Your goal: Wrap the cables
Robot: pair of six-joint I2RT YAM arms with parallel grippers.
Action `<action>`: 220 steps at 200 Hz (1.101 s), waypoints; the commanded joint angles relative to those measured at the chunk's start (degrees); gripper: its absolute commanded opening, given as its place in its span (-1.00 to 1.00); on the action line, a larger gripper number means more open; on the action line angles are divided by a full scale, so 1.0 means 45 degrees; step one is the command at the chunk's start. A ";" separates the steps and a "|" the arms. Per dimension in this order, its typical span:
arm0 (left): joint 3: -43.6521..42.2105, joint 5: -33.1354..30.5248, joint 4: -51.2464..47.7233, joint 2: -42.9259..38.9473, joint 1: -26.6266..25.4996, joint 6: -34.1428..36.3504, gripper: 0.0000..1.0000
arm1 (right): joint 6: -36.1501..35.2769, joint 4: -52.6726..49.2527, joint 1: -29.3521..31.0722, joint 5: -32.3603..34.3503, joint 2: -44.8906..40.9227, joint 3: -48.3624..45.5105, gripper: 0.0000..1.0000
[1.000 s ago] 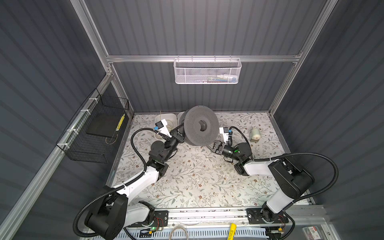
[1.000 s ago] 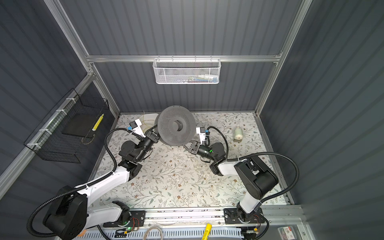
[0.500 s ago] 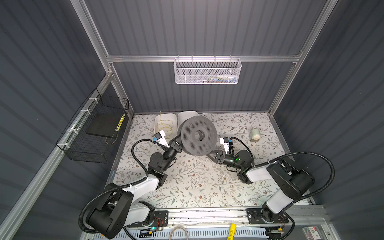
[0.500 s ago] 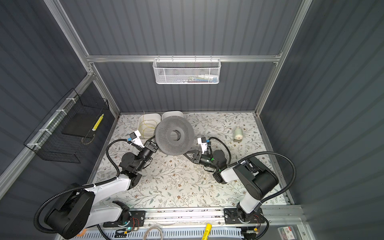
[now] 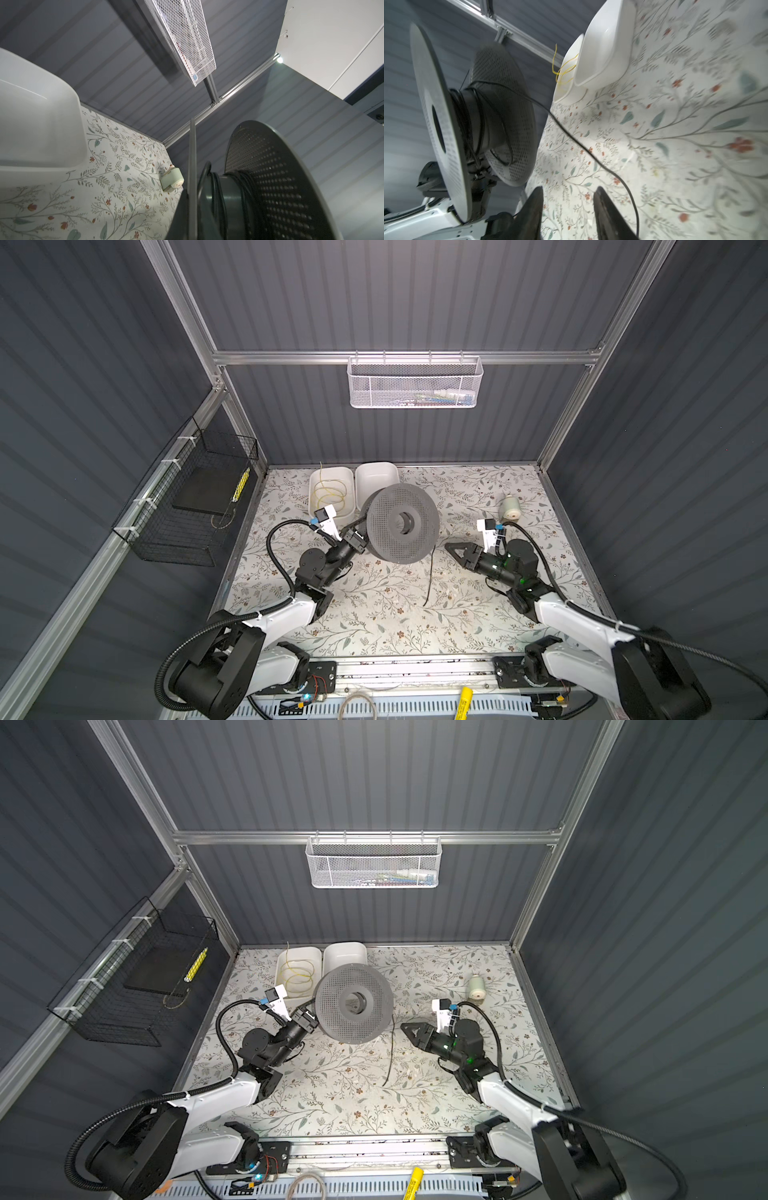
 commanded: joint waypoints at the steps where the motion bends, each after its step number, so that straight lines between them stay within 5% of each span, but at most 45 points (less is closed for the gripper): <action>1: -0.0327 0.1005 0.1032 -0.0090 -0.0051 -0.0455 -1.00 | -0.1489 -0.3841 -0.1162 0.0708 -0.0668 0.0712 -0.11; 49: -0.0721 0.1547 0.2287 0.0519 -0.0046 -0.0788 -1.00 | -0.2282 -0.3778 -0.2062 -0.0585 0.0024 0.1550 -0.04; 72: -0.0347 0.1384 0.0986 -0.0105 -0.0051 -0.0222 -1.00 | -0.2716 -0.5615 -0.1813 0.0345 0.0680 0.1589 -0.01; 121: 0.0502 0.1094 -0.2429 -0.1491 -0.0031 0.1180 -1.00 | -0.4224 -0.9970 0.1359 0.4321 0.0804 0.1966 0.01; 174: 0.0688 0.1095 -0.2129 -0.0792 -0.0012 0.1166 -1.00 | -0.3624 -1.1357 0.4108 0.5519 0.1655 0.1950 -0.07; 220: 0.0767 0.0916 -0.2175 -0.0822 0.0008 0.1273 -1.00 | -0.3196 -1.2701 0.4913 0.6729 0.2575 0.2589 -0.18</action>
